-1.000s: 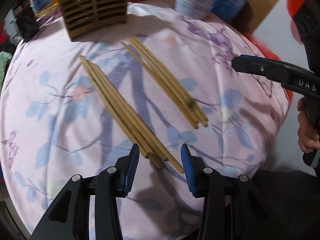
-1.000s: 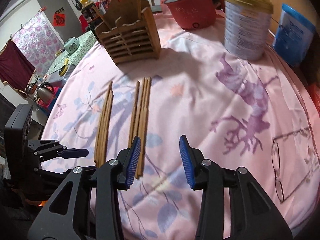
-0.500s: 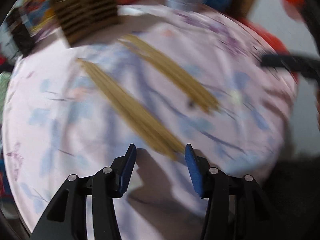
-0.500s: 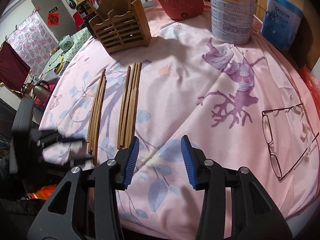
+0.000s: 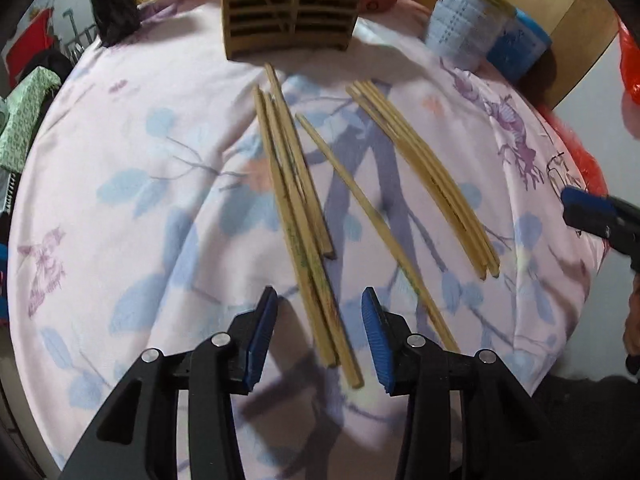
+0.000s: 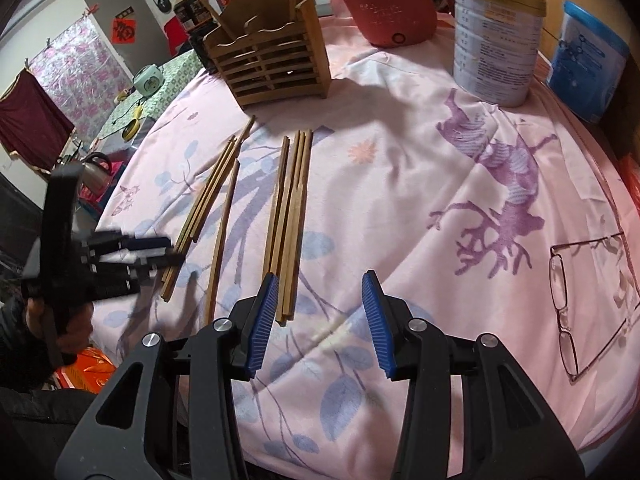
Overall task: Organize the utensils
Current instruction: 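Move both open tools back over the remaining chopsticks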
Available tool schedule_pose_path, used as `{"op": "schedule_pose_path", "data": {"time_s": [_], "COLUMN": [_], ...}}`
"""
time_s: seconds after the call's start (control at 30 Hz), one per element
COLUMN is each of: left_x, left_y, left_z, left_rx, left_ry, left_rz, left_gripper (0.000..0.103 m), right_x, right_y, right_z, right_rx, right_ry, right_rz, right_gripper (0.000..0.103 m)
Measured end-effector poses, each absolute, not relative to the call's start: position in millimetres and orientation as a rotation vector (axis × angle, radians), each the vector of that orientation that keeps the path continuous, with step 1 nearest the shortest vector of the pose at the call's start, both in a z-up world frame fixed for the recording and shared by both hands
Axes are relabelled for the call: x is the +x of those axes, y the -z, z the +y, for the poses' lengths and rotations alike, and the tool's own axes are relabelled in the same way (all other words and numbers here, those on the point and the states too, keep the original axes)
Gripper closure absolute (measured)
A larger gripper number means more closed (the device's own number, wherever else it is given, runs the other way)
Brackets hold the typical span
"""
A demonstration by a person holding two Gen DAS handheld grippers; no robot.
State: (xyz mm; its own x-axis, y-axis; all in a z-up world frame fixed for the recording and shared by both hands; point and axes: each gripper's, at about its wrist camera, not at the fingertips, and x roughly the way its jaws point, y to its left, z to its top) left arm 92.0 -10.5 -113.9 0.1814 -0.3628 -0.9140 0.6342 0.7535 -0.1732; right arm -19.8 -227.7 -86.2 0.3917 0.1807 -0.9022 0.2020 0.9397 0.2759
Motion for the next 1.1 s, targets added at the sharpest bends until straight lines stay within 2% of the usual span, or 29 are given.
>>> {"op": "schedule_pose_path", "data": {"time_s": [0.23, 0.43, 0.63, 0.77, 0.9, 0.97, 1.1], "left_x": [79.4, 94.4, 77.2, 70.2, 74.6, 83.3, 94.4], "left_y": [115.9, 113.3, 93.8, 110.9, 113.9, 115.9, 114.0], "left_z": [14.6, 40.5, 18.8, 0.3, 9.4, 15.7, 21.1], "left_rx": [0.254, 0.222, 0.269, 0.336, 0.335, 0.326, 0.312], "left_ry": [0.688, 0.603, 0.700, 0.700, 0.657, 0.621, 0.574], "left_rz": [1.220, 1.219, 1.172, 1.199, 1.168, 1.162, 1.177], "left_gripper": [0.062, 0.079, 0.077, 0.076, 0.071, 0.065, 0.067], "right_x": [-15.1, -14.1, -11.5, -11.9, -14.4, -16.2, -16.6], "right_y": [89.9, 90.2, 90.3, 89.5, 89.0, 89.7, 90.7], "right_z": [-226.9, -226.9, -223.9, -223.8, -228.4, -231.0, -232.9], "right_rx": [0.373, 0.372, 0.372, 0.368, 0.375, 0.381, 0.385], "right_ry": [0.002, 0.001, -0.007, -0.003, 0.013, 0.019, 0.020], "right_rz": [1.188, 1.189, 1.191, 1.188, 1.182, 1.181, 1.180], "right_gripper": [0.059, 0.058, 0.058, 0.059, 0.059, 0.059, 0.059]}}
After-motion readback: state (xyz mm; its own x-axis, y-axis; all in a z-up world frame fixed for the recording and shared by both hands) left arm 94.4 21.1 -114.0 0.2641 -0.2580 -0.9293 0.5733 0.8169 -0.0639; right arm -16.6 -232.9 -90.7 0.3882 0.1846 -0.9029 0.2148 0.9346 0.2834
